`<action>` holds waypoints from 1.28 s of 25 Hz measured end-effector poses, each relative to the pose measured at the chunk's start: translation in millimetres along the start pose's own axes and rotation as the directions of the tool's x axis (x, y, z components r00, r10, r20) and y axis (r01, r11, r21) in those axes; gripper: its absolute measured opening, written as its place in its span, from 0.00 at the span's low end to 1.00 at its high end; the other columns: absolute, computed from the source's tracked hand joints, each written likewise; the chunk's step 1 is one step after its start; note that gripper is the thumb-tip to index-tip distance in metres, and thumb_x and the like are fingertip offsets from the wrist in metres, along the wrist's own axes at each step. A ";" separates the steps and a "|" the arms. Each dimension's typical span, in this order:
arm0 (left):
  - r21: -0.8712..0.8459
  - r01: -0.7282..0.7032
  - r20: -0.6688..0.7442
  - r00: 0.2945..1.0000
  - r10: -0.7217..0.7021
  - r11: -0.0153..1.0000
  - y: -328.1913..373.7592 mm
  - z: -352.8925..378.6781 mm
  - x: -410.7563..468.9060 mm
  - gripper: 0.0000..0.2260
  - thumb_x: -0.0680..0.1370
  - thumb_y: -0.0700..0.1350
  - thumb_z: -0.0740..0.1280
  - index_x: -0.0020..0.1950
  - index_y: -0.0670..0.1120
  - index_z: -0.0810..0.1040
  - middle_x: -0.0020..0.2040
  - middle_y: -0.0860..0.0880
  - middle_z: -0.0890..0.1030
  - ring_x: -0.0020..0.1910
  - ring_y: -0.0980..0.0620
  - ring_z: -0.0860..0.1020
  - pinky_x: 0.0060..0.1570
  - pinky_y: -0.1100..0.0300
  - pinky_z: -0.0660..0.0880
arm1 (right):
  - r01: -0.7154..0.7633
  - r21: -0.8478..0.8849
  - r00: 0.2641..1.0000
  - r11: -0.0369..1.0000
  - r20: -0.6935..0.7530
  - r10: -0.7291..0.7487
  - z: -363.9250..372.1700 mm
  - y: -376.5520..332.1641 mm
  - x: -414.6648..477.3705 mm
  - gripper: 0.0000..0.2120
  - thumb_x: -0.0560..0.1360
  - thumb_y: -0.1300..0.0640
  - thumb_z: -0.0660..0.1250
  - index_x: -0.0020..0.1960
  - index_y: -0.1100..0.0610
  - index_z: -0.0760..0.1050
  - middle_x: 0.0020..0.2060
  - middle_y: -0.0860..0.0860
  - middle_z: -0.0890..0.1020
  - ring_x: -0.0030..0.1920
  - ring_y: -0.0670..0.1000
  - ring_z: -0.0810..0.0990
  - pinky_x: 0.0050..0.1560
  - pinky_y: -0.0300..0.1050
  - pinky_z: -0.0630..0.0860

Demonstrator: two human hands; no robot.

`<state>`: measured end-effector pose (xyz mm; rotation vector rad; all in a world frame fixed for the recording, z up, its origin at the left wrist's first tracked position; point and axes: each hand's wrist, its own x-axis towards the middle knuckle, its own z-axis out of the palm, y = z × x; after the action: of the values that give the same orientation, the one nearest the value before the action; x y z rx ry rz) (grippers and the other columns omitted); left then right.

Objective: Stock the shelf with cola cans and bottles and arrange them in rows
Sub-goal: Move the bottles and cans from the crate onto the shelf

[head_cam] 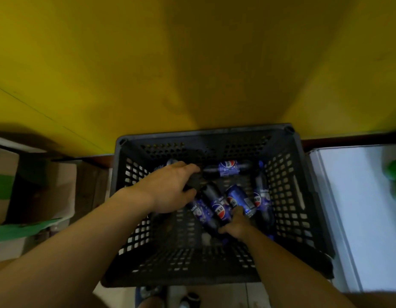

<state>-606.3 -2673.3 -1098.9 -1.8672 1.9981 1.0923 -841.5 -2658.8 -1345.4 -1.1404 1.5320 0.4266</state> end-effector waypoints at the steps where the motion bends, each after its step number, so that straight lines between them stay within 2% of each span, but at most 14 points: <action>1: 0.006 -0.004 0.005 1.000 0.004 1.000 1.1 -0.5 0.6 0.27 0.82 0.54 0.65 0.79 0.53 0.60 0.74 0.49 0.68 0.71 0.46 0.70 0.67 0.50 0.71 | 0.008 -0.018 1.000 1.000 -0.003 -0.008 2.8 2.9 1.0 0.53 0.66 0.56 0.81 0.78 0.57 0.48 0.73 0.59 0.67 0.70 0.62 0.70 0.70 0.57 0.71; 3: 0.016 -0.013 0.027 1.000 0.012 1.000 4.5 -2.7 2.4 0.27 0.83 0.54 0.64 0.80 0.54 0.60 0.72 0.49 0.68 0.69 0.46 0.71 0.64 0.52 0.72 | 0.010 -0.053 1.000 0.999 0.001 -0.010 3.5 1.9 -2.0 0.52 0.66 0.56 0.81 0.76 0.56 0.48 0.72 0.60 0.69 0.68 0.61 0.72 0.67 0.57 0.73; 6: 0.010 -0.008 0.057 0.998 0.008 1.000 6.1 -8.1 4.4 0.28 0.82 0.55 0.65 0.79 0.54 0.59 0.70 0.48 0.69 0.67 0.46 0.71 0.61 0.53 0.72 | 0.027 -0.074 0.997 0.997 0.071 -0.022 0.0 -8.6 -9.2 0.61 0.69 0.51 0.78 0.80 0.55 0.32 0.77 0.61 0.63 0.73 0.63 0.67 0.71 0.56 0.69; 7: 0.010 -0.007 0.054 0.999 0.006 1.000 4.4 -8.8 4.3 0.29 0.81 0.55 0.67 0.79 0.54 0.60 0.70 0.48 0.70 0.67 0.45 0.71 0.62 0.51 0.72 | 0.053 -0.055 0.994 0.997 0.103 -0.047 2.2 -14.7 -13.7 0.61 0.69 0.49 0.77 0.80 0.54 0.32 0.77 0.60 0.63 0.74 0.63 0.67 0.70 0.54 0.69; 11: 0.017 0.030 0.109 0.994 -0.032 0.999 -10.8 -14.3 -2.0 0.37 0.75 0.53 0.75 0.79 0.53 0.61 0.73 0.47 0.71 0.71 0.46 0.71 0.67 0.50 0.72 | 0.223 -0.009 0.975 0.975 0.006 -0.223 -6.0 -61.1 -52.2 0.37 0.73 0.45 0.72 0.76 0.52 0.60 0.65 0.59 0.77 0.60 0.61 0.79 0.57 0.51 0.79; 15: -0.014 0.062 0.219 0.974 -0.057 0.998 -21.2 -35.0 -14.9 0.40 0.74 0.49 0.76 0.80 0.55 0.58 0.75 0.49 0.70 0.71 0.47 0.72 0.68 0.50 0.72 | 0.365 -0.417 0.907 0.832 -0.044 -0.419 -74.7 -128.5 -113.8 0.24 0.77 0.48 0.71 0.70 0.54 0.73 0.64 0.55 0.79 0.62 0.56 0.78 0.60 0.47 0.75; 17: -0.038 0.057 0.160 0.986 -0.050 0.998 -23.9 -39.7 -19.8 0.46 0.70 0.49 0.79 0.81 0.55 0.56 0.76 0.50 0.69 0.72 0.47 0.70 0.69 0.48 0.71 | 0.465 -0.427 0.863 0.776 0.023 -0.505 -113.5 -158.6 -159.5 0.19 0.78 0.48 0.71 0.67 0.49 0.77 0.60 0.49 0.82 0.57 0.50 0.80 0.56 0.45 0.75; 19: -0.053 0.001 0.036 0.999 0.001 0.999 -21.2 -37.5 -23.0 0.47 0.65 0.53 0.81 0.78 0.56 0.60 0.72 0.51 0.72 0.70 0.46 0.72 0.68 0.44 0.72 | 0.559 -0.165 0.829 0.812 0.088 -0.553 -137.6 -171.8 -195.9 0.15 0.77 0.47 0.71 0.64 0.44 0.80 0.47 0.44 0.84 0.42 0.44 0.80 0.42 0.45 0.78; 21: -0.026 -0.027 -0.154 0.988 0.022 0.999 -16.3 -31.5 -25.7 0.39 0.64 0.57 0.80 0.71 0.55 0.67 0.63 0.50 0.79 0.61 0.44 0.78 0.60 0.43 0.76 | 0.540 0.238 0.814 0.807 0.095 -0.573 -139.6 -172.0 -208.2 0.16 0.74 0.45 0.70 0.60 0.47 0.81 0.33 0.44 0.78 0.27 0.43 0.68 0.28 0.39 0.67; 23: -0.032 0.038 -0.338 0.940 -0.047 0.999 -13.3 -31.7 -26.8 0.34 0.66 0.58 0.78 0.67 0.51 0.70 0.57 0.47 0.80 0.56 0.41 0.79 0.52 0.45 0.78 | 0.430 0.591 0.822 0.683 0.056 -0.567 -131.3 -174.7 -197.0 0.24 0.73 0.34 0.62 0.58 0.49 0.79 0.33 0.47 0.76 0.27 0.45 0.66 0.29 0.39 0.63; 26: -0.208 0.115 -0.431 0.881 -0.197 0.971 -15.1 -31.9 -26.4 0.28 0.66 0.56 0.80 0.57 0.49 0.69 0.50 0.48 0.78 0.51 0.41 0.79 0.46 0.49 0.77 | 0.223 0.826 0.865 0.518 0.078 -0.496 -104.8 -173.1 -142.1 0.37 0.76 0.25 0.46 0.65 0.50 0.75 0.48 0.55 0.84 0.40 0.52 0.80 0.39 0.45 0.73; 28: -0.248 0.158 -0.427 0.868 -0.255 0.956 -17.9 -28.4 -25.2 0.27 0.67 0.56 0.80 0.55 0.49 0.68 0.49 0.48 0.77 0.50 0.41 0.79 0.45 0.49 0.77 | 0.181 0.728 0.948 0.661 0.051 -0.315 -78.2 -162.4 -103.7 0.27 0.80 0.32 0.53 0.65 0.51 0.74 0.58 0.57 0.81 0.50 0.55 0.80 0.46 0.49 0.75; 30: -0.243 0.170 -0.424 0.867 -0.262 0.955 -19.7 -24.6 -25.0 0.27 0.66 0.57 0.80 0.54 0.49 0.69 0.47 0.48 0.77 0.48 0.41 0.79 0.44 0.48 0.77 | 0.172 0.475 0.984 0.863 -0.039 -0.174 -45.7 -140.1 -63.0 0.21 0.76 0.40 0.67 0.62 0.54 0.75 0.59 0.56 0.80 0.50 0.54 0.79 0.52 0.52 0.77; 32: -0.248 0.176 -0.432 0.860 -0.272 0.953 -20.1 -25.9 -25.3 0.26 0.66 0.57 0.80 0.51 0.50 0.68 0.44 0.49 0.76 0.45 0.42 0.78 0.41 0.50 0.75 | 0.201 0.272 0.977 0.941 -0.129 -0.171 -17.7 -114.6 -29.9 0.31 0.65 0.44 0.76 0.63 0.58 0.76 0.60 0.55 0.81 0.53 0.56 0.81 0.58 0.53 0.79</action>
<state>-574.5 -2668.3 -1072.9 -2.6004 1.8636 0.8668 -758.9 -2713.3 -1278.0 -1.0809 1.5012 0.0163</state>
